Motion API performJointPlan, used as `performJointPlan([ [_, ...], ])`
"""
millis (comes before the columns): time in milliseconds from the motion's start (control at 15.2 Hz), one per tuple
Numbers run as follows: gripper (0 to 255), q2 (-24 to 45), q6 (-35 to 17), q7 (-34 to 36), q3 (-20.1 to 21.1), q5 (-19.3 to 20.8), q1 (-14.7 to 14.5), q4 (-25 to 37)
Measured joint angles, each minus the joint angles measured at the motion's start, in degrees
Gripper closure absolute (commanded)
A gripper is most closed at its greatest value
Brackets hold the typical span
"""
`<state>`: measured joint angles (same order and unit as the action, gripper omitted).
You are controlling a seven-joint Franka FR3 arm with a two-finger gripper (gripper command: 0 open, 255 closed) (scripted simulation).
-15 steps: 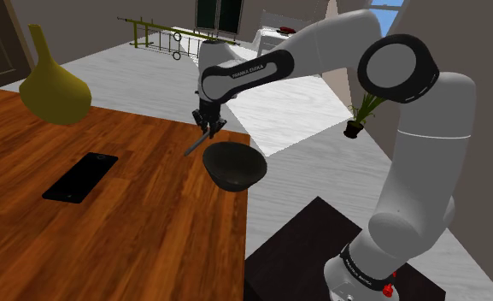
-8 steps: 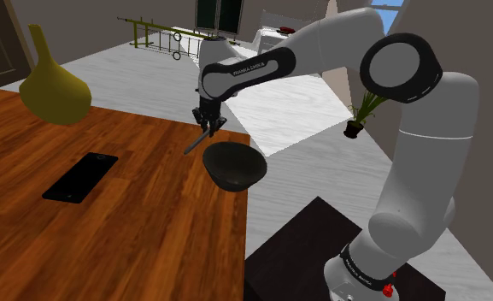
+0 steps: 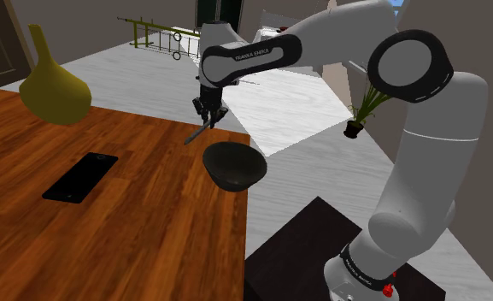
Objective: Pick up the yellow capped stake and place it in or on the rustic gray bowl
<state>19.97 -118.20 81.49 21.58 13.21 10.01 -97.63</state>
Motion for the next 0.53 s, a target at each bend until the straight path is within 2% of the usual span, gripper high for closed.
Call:
performJointPlan([
  [528, 255, -1.5, 5.6, -1.0, 0.4, -1.0, 0.0, 4.3],
])
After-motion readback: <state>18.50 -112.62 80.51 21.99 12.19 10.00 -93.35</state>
